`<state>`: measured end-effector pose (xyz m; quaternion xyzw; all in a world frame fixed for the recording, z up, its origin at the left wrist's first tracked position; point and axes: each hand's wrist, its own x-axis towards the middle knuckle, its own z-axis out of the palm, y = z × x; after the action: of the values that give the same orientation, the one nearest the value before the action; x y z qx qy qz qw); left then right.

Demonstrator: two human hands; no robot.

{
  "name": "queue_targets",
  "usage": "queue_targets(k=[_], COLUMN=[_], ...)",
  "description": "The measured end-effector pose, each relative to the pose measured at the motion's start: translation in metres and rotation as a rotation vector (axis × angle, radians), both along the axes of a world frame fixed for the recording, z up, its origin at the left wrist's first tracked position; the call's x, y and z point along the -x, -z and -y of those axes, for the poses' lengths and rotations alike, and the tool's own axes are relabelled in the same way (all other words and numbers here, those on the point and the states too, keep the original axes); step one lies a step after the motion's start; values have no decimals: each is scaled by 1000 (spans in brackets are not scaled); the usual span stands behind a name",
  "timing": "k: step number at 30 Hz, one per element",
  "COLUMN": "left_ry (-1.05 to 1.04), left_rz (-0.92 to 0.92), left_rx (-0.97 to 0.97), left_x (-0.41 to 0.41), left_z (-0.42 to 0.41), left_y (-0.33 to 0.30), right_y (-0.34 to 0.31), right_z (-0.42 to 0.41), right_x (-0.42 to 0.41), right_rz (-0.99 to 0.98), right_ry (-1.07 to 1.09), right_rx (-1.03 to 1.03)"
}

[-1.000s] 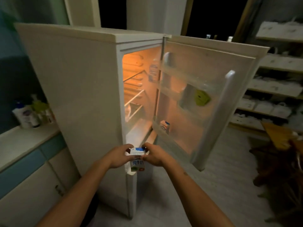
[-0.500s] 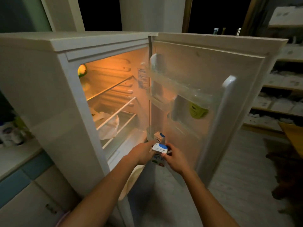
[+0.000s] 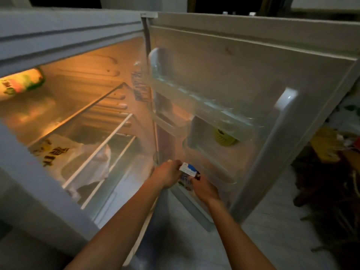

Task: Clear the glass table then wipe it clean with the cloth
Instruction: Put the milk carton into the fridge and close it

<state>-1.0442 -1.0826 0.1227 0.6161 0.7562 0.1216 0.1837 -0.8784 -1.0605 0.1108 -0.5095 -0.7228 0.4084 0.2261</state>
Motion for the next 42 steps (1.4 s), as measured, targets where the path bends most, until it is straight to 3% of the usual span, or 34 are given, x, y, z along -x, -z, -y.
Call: queue_targets(k=[6,13,20,32,38,42], left_ry=[75,125,168,127,25,-39], left_rz=[-33,-133,-205,-204,-138,-250], left_rx=[46,22,32,35,-205,-200], left_x=[17,30,23,30,30,39], left_z=[-38,-50,-47,-34,-4,14], left_y=[23,53,73,63,37,26], right_y=[20,47,83,65,34,24], right_z=[-18,-32,-36,-28,-18,-16], right_x=[16,36,39,33,44,57], right_rz=[-6,174,103,111,147,288], right_ry=[99,112,212,109,68,-51], right_rx=[36,68,45,58,-85,-233])
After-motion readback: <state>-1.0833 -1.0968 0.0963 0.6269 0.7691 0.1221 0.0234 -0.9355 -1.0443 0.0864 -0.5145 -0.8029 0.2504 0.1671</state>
